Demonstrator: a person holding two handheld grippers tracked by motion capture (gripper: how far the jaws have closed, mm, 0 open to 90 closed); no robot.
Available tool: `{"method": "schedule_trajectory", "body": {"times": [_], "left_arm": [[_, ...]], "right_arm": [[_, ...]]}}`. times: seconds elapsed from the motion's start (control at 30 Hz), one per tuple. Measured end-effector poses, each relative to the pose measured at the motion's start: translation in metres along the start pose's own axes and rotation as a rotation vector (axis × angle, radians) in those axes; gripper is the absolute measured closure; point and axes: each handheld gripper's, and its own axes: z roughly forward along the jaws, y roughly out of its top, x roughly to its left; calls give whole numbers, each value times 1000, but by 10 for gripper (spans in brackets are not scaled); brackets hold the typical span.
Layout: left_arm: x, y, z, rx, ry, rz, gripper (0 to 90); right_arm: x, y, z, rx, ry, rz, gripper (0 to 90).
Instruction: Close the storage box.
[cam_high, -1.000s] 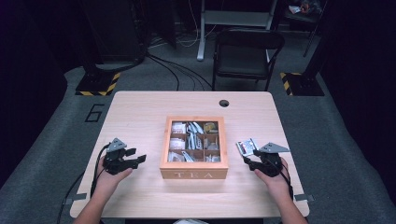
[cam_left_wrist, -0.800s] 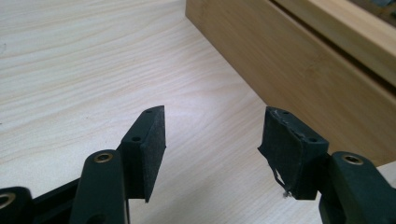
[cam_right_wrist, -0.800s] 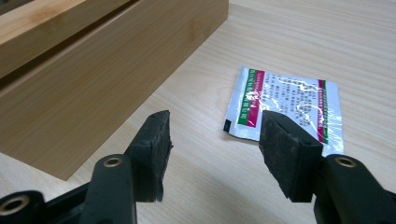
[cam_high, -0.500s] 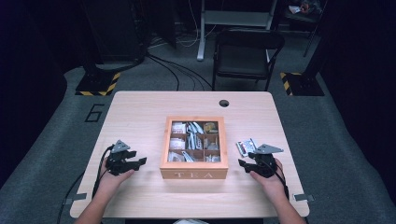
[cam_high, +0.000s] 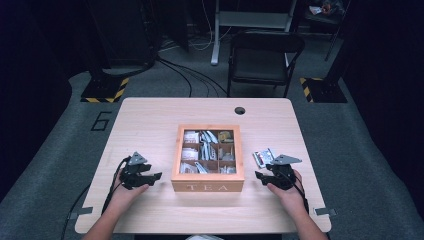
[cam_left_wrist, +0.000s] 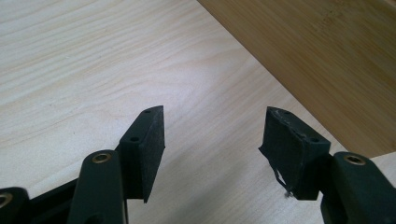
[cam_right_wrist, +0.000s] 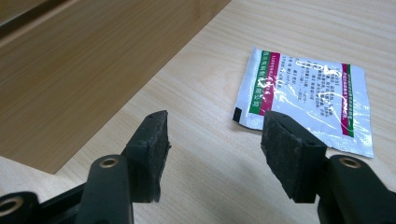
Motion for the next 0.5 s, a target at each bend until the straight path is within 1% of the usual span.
{"method": "schedule_trajectory", "body": {"times": [0.1,0.13,0.17,0.27,0.3,0.37,0.43,0.5], "left_arm": [[-1,0,2,-3,4,-3,390],[0,0,1,6,-1,-1,390],[0,0,2,3,0,0,390],[1,0,3,15,1,7,390],[0,0,4,2,4,2,390],[1,1,4,20,-3,2,390],[1,1,5,17,3,10,390],[1,0,7,5,7,-3,390]], "right_arm": [[0,-1,0,3,-2,1,407],[0,-1,0,4,2,-4,407],[0,-1,0,4,1,-4,407],[0,-1,-1,2,-3,1,406],[-1,-2,-1,3,-4,-2,405],[-1,-2,-1,4,-5,-2,404],[0,-2,-1,5,-8,5,401],[0,-3,-2,6,-10,11,392]]}}
